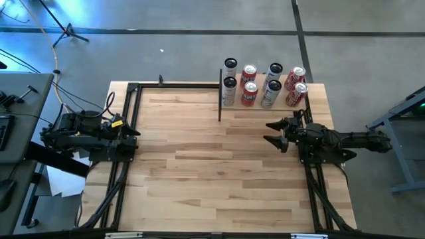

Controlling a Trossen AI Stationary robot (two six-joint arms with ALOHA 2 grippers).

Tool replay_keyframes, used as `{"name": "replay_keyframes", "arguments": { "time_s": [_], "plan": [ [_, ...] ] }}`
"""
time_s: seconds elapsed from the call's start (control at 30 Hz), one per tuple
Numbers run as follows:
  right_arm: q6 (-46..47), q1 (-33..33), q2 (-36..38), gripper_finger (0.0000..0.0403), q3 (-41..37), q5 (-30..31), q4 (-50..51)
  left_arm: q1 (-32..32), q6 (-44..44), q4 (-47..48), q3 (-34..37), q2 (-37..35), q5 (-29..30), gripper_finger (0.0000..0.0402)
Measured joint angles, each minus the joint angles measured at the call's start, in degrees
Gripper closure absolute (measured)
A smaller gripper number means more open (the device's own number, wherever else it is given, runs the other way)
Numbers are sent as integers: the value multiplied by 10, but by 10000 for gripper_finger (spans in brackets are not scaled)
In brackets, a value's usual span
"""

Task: Place canned beverage on shelf
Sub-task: Return to Home Position

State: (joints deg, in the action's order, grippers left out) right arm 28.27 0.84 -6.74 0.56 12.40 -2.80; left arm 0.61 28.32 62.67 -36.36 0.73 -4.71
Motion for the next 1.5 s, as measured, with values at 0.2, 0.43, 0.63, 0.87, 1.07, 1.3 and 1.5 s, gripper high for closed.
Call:
{"name": "replay_keyframes", "arguments": {
  "time_s": [0.2, 0.43, 0.63, 0.87, 1.07, 1.3, 1.5],
  "plan": [
    [0, 0, 0, 6, 0, 0, 0, 0, 0, 0, 0, 0, 0, 52],
    [-1, 0, 0, 6, 0, 0, 0, 0, 0, 0, 0, 0, 0, 52],
    [-1, 0, 0, 6, 0, 0, 0, -7, 17, -17, 10, -4, -35, 52],
    [-2, 0, 0, 6, 0, 0, 0, 18, 200, -149, 10, -4, -28, 52],
    [-2, 0, 0, 6, 0, 0, 0, 59, 124, -295, 23, -4, -30, 52],
    [-2, 0, 0, 6, 0, 0, 0, 104, -88, -550, 119, -5, -31, 52],
    [-2, 0, 0, 6, 0, 0, 0, 115, -123, -721, 218, -5, -33, 52]
  ]
}}
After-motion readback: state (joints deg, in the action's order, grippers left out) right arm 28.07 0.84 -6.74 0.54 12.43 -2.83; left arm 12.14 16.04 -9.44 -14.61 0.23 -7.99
